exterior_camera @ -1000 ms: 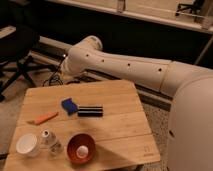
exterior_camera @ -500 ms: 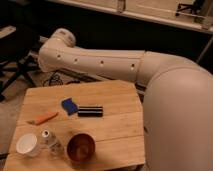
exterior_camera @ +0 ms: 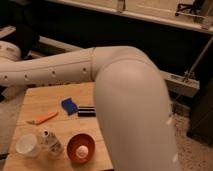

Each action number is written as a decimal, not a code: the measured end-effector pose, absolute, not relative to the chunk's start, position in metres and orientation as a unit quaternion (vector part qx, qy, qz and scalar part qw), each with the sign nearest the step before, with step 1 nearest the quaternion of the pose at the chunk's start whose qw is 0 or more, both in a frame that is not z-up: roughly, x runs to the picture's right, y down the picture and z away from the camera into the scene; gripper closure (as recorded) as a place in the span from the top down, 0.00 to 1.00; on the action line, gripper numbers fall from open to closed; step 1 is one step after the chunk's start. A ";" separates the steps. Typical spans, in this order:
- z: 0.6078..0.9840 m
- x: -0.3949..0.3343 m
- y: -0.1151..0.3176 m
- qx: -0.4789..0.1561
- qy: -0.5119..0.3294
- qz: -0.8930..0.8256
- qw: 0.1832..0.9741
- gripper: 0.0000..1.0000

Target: Place the pepper in the ceramic bowl

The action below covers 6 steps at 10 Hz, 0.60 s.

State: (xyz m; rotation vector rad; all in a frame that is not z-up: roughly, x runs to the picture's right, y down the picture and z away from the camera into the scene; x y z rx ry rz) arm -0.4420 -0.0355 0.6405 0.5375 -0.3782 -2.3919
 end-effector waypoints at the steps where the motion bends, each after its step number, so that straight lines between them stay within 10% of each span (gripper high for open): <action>1: 0.646 -0.451 -0.024 0.192 -0.154 -0.917 0.315 0.22; 6: 0.711 -0.425 -0.034 0.132 -0.209 -0.909 0.336 0.73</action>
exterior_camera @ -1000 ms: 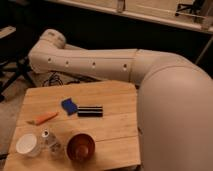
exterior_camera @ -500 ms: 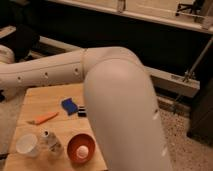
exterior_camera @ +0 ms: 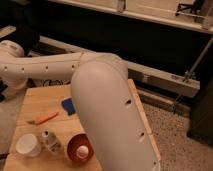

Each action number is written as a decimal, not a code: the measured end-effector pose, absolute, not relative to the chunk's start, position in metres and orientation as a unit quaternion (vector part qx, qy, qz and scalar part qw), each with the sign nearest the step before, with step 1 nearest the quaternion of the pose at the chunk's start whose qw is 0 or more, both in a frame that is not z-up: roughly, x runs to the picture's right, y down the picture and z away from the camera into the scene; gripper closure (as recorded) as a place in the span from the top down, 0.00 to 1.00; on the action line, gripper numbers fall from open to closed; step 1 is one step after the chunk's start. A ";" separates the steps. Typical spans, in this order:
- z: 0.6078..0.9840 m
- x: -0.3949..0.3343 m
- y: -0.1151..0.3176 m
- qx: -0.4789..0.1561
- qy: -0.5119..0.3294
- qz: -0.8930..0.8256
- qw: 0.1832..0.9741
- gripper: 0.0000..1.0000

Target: Place the pepper in the ceramic bowl

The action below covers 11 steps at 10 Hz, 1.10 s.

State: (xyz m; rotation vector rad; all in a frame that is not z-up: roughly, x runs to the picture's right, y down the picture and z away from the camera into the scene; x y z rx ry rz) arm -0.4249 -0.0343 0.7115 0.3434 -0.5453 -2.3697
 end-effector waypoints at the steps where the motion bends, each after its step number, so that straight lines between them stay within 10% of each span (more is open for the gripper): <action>1: 0.721 -0.418 -0.040 0.139 -0.207 -0.909 0.333 0.79; 11: 0.797 -0.381 0.014 0.157 -0.179 -0.932 0.275 0.80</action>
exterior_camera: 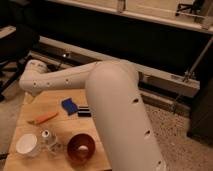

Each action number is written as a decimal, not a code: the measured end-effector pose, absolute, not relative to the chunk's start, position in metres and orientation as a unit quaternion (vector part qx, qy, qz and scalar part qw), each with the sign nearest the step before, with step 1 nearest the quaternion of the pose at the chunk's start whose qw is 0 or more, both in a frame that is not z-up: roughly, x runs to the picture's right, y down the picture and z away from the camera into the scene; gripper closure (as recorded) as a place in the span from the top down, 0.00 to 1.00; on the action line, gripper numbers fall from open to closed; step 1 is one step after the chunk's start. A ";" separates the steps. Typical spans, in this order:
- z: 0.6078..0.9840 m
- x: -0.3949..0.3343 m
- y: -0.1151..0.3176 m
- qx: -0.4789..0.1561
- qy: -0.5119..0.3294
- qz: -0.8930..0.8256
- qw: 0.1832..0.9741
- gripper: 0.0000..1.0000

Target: Place the pepper in the ceramic bowl

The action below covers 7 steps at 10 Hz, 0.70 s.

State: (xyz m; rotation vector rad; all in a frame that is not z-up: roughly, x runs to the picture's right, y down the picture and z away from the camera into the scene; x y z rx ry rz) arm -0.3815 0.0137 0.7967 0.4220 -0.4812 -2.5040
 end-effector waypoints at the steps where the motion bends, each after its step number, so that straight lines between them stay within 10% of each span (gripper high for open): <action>1: 0.802 -0.378 0.021 0.153 -0.179 -0.936 0.263 0.80; 7: 0.824 -0.384 0.125 0.135 -0.216 -0.953 0.162 0.80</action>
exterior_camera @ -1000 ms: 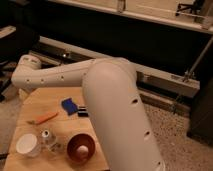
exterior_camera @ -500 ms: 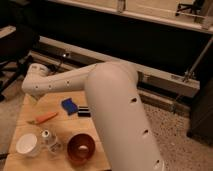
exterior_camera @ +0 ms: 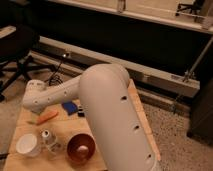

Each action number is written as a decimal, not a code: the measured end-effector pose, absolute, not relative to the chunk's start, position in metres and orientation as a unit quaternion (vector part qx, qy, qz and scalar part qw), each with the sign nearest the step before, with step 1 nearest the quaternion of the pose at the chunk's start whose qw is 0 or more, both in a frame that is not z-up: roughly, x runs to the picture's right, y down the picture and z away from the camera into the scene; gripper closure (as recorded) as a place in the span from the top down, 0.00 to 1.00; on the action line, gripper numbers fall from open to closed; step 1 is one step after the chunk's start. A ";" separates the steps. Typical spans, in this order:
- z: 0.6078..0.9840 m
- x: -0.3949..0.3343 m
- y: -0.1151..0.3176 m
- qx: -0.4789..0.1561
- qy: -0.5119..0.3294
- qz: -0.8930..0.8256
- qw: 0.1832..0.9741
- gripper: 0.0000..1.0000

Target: Place the pepper in the ceramic bowl

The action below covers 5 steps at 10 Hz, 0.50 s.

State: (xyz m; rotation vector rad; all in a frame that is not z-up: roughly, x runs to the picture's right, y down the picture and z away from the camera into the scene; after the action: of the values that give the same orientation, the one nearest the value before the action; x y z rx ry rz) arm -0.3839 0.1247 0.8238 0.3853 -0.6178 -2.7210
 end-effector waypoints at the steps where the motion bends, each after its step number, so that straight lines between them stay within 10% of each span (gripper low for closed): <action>1: 0.826 -0.388 0.136 0.136 -0.223 -0.952 0.157 0.80; 5: 0.818 -0.412 0.116 0.169 -0.236 -0.933 0.211 0.80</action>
State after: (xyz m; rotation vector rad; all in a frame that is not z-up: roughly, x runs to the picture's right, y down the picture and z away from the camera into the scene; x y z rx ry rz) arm -0.4121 0.1156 0.8181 0.4686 -0.6569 -2.5932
